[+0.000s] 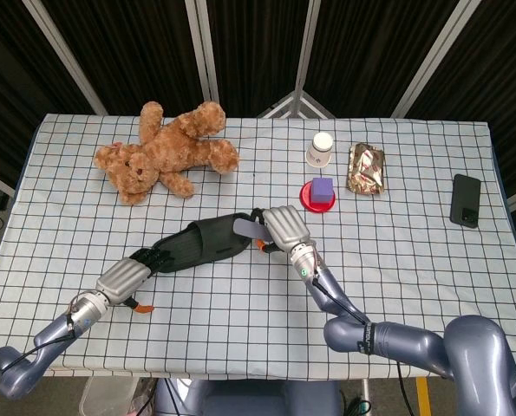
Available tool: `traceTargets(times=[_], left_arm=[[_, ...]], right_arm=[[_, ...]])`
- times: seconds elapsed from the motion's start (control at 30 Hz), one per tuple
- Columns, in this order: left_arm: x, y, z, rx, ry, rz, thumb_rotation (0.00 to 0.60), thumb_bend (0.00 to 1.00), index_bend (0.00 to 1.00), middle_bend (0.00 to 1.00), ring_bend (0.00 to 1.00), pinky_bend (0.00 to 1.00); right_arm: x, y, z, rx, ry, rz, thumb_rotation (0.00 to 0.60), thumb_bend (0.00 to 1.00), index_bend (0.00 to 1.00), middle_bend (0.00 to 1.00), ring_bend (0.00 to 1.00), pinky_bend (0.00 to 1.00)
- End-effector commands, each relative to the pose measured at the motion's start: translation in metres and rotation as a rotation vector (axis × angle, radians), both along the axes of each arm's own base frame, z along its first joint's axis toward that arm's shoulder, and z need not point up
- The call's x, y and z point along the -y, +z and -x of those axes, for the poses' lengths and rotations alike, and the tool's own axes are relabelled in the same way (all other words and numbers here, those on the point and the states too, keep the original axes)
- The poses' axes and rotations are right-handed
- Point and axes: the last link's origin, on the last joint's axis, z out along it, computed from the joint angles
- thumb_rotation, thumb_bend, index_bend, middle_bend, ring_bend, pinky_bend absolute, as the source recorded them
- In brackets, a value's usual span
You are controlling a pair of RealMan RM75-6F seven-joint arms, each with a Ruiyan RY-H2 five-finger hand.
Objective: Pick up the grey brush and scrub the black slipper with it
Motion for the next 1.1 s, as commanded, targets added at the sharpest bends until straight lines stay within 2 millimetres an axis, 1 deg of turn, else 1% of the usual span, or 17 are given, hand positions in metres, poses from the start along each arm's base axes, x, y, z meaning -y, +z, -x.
traceTargets(times=[0.03,0.13,0.27,0.33,0.43,0.53,0.63,0.73,0.8,0.9,1.0,1.07,1.1], left_arm=[[0.015,0.014,-0.011,0.148,-0.085,-0.058,0.456,0.12,0.00,0.00,0.00,0.05],[0.027,0.031,-0.009,0.219,-0.133,-0.107,0.453,0.10,0.00,0.00,0.00,0.05],[0.044,0.053,0.001,0.227,-0.134,-0.162,0.456,0.09,0.00,0.00,0.00,0.04],[0.052,0.062,0.006,0.216,-0.118,-0.189,0.458,0.09,0.00,0.00,0.00,0.04],[0.065,0.073,0.014,0.206,-0.083,-0.235,0.458,0.09,0.00,0.00,0.00,0.04],[0.072,0.076,0.021,0.211,-0.056,-0.255,0.460,0.09,0.00,0.00,0.00,0.04],[0.075,0.076,0.026,0.200,-0.042,-0.263,0.459,0.09,0.00,0.00,0.00,0.04],[0.075,0.074,0.026,0.193,-0.040,-0.263,0.458,0.09,0.00,0.00,0.00,0.04],[0.075,0.071,0.027,0.184,-0.037,-0.254,0.459,0.09,0.00,0.00,0.00,0.04],[0.073,0.068,0.027,0.174,-0.031,-0.248,0.459,0.09,0.00,0.00,0.00,0.04],[0.072,0.066,0.027,0.169,-0.026,-0.241,0.460,0.09,0.00,0.00,0.00,0.04],[0.071,0.064,0.028,0.165,-0.023,-0.236,0.459,0.09,0.00,0.00,0.00,0.04],[0.070,0.064,0.028,0.163,-0.021,-0.233,0.459,0.09,0.00,0.00,0.00,0.04]], right_arm=[[-0.011,0.019,0.015,-0.055,0.039,0.050,0.600,0.47,0.70,0.58,0.51,0.48],[-0.026,0.033,0.028,-0.076,0.036,0.051,0.600,0.47,0.69,0.58,0.51,0.48],[-0.049,0.049,0.044,-0.082,0.013,0.040,0.600,0.47,0.69,0.58,0.51,0.48],[-0.059,0.053,0.052,-0.086,0.006,0.034,0.600,0.47,0.69,0.58,0.51,0.48],[-0.076,0.055,0.068,-0.117,0.000,0.011,0.600,0.47,0.69,0.58,0.51,0.48],[-0.087,0.053,0.083,-0.153,0.000,-0.013,0.600,0.47,0.69,0.58,0.51,0.48],[-0.094,0.049,0.095,-0.178,-0.002,-0.037,0.600,0.47,0.69,0.58,0.51,0.48],[-0.096,0.046,0.104,-0.189,-0.008,-0.052,0.600,0.47,0.67,0.57,0.50,0.47],[-0.095,0.043,0.109,-0.201,-0.011,-0.059,0.600,0.47,0.63,0.56,0.48,0.46],[-0.095,0.040,0.116,-0.223,-0.017,-0.075,0.600,0.47,0.52,0.48,0.43,0.42],[-0.095,0.037,0.124,-0.259,-0.020,-0.098,0.600,0.47,0.36,0.39,0.36,0.38],[-0.094,0.036,0.127,-0.278,-0.021,-0.109,0.600,0.47,0.19,0.32,0.31,0.35],[-0.094,0.036,0.128,-0.286,-0.022,-0.112,0.600,0.47,0.13,0.29,0.29,0.34]])
